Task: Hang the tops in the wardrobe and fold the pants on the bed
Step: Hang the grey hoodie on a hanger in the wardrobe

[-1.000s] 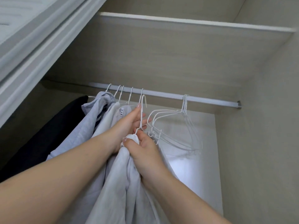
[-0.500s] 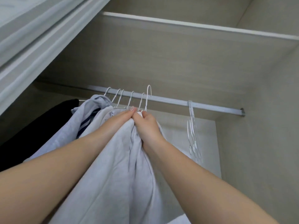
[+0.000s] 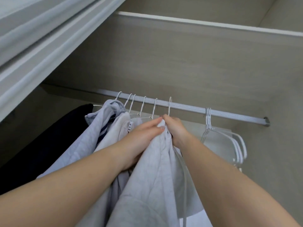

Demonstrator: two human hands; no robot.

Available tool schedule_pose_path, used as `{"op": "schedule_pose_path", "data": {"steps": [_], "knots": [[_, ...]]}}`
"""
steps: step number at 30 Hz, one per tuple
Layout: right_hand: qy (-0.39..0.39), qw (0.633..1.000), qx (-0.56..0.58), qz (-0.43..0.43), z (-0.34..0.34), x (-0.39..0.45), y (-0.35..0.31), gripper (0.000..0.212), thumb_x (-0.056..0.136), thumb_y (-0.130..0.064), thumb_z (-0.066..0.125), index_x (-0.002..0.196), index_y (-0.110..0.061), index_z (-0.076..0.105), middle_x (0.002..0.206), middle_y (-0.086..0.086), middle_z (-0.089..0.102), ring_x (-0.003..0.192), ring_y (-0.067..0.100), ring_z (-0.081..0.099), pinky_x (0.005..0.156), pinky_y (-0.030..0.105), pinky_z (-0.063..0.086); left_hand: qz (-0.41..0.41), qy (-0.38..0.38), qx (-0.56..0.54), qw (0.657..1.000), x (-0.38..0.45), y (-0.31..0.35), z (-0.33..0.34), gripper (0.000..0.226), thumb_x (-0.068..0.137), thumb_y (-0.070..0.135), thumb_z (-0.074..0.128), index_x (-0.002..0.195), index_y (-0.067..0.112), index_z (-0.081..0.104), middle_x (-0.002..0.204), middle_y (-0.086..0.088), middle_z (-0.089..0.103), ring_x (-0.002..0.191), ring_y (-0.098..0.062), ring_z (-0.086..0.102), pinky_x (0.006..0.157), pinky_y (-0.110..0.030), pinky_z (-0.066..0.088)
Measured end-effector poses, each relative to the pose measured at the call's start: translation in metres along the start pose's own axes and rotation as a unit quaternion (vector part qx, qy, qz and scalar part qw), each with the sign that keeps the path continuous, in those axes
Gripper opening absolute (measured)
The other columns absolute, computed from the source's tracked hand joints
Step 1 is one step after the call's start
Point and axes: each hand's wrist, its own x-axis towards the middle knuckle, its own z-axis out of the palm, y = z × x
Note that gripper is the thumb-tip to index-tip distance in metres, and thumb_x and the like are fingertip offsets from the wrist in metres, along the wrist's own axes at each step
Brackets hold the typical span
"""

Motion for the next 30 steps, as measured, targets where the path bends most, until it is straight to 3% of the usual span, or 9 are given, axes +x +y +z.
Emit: {"op": "schedule_pose_path", "data": {"steps": [5,7,10,12,15,18,23,27,30], "knots": [[0.004,1.0,0.009,0.019,-0.005,-0.004,0.029,0.017,0.087,-0.024,0.059,0.094,-0.009,0.064,0.071,0.007,0.071,0.068,0.022,0.069,0.07,0.034,0.056,0.044,0.003,0.109,0.993,-0.016,-0.014,0.008,0.045,0.095,0.014,0.054,0.138,0.028,0.048,0.138,0.01,0.052,0.126,-0.002,0.047,0.111,-0.03,0.035],[0.018,0.999,-0.034,0.012,-0.001,-0.005,0.031,0.039,0.086,-0.036,0.059,0.117,-0.012,0.06,0.105,0.009,0.071,0.098,0.026,0.067,0.092,0.042,0.051,0.07,0.018,0.134,0.988,-0.019,-0.017,0.007,0.046,0.095,0.015,0.055,0.136,0.032,0.048,0.139,0.016,0.048,0.127,0.003,0.043,0.109,-0.019,0.034],[0.074,0.978,-0.171,-0.095,0.01,-0.017,0.035,0.058,0.095,-0.038,0.048,0.147,-0.02,0.031,0.146,0.008,0.042,0.135,0.023,0.039,0.112,0.038,0.03,0.105,0.042,0.173,0.979,-0.024,-0.024,0.005,0.047,0.094,0.016,0.055,0.127,0.047,0.042,0.13,0.029,0.045,0.123,0.014,0.039,0.096,0.002,0.029],[0.079,0.952,-0.225,-0.19,0.015,-0.039,0.041,0.051,0.099,-0.032,0.04,0.148,-0.027,0.027,0.151,0.008,0.03,0.14,0.021,0.027,0.115,0.036,0.023,0.114,0.061,0.185,0.974,-0.029,-0.027,0.003,0.049,0.094,0.015,0.056,0.119,0.054,0.039,0.123,0.037,0.042,0.115,0.023,0.038,0.092,0.006,0.027],[0.023,0.891,-0.332,-0.31,0.019,-0.079,0.059,0.049,0.1,-0.026,0.033,0.148,-0.025,0.028,0.158,0.006,0.013,0.146,0.017,0.008,0.119,0.038,0.012,0.123,0.077,0.206,0.968,-0.04,-0.031,-0.001,0.055,0.093,0.01,0.056,0.129,0.047,0.037,0.129,0.035,0.041,0.119,0.022,0.035,0.097,0.002,0.026],[-0.029,0.856,-0.393,-0.335,0.027,-0.119,0.078,0.058,0.092,-0.03,0.019,0.149,-0.028,0.011,0.159,-0.006,0.003,0.144,0.004,-0.007,0.119,0.036,-0.003,0.106,0.091,0.229,0.963,-0.059,-0.033,-0.007,0.058,0.092,0.003,0.055,0.126,0.046,0.037,0.123,0.039,0.039,0.111,0.032,0.034,0.087,0.009,0.024],[-0.058,0.858,-0.411,-0.302,0.036,-0.173,0.108,0.061,0.096,-0.04,0.039,0.15,-0.025,0.015,0.156,-0.011,-0.007,0.143,0.002,-0.007,0.117,0.038,-0.012,0.056,0.115,0.277,0.952,-0.106,-0.027,-0.011,0.06,0.089,0.003,0.055,0.122,0.052,0.043,0.117,0.04,0.041,0.099,0.037,0.037,0.079,0.01,0.029],[-0.101,0.949,-0.221,-0.203,0.038,-0.218,0.095,0.065,0.089,-0.047,0.012,0.149,-0.023,0.019,0.158,0.001,0.019,0.146,0.016,0.013,0.119,0.041,0.011,0.014,0.126,0.296,0.947,-0.154,-0.01,-0.002,0.058,0.089,0.0,0.056,0.13,0.039,0.045,0.12,0.035,0.043,0.101,0.034,0.04,0.082,0.008,0.032],[-0.064,0.962,-0.16,-0.211,0.032,-0.258,0.079,0.054,0.094,-0.033,0.031,0.147,-0.021,0.028,0.156,0.007,0.022,0.145,0.02,0.018,0.119,0.035,0.015,-0.031,0.154,0.308,0.938,-0.207,0.009,0.016,0.055,0.09,-0.001,0.056,0.127,0.038,0.048,0.123,0.03,0.048,0.108,0.026,0.044,0.09,0.002,0.034]]}}
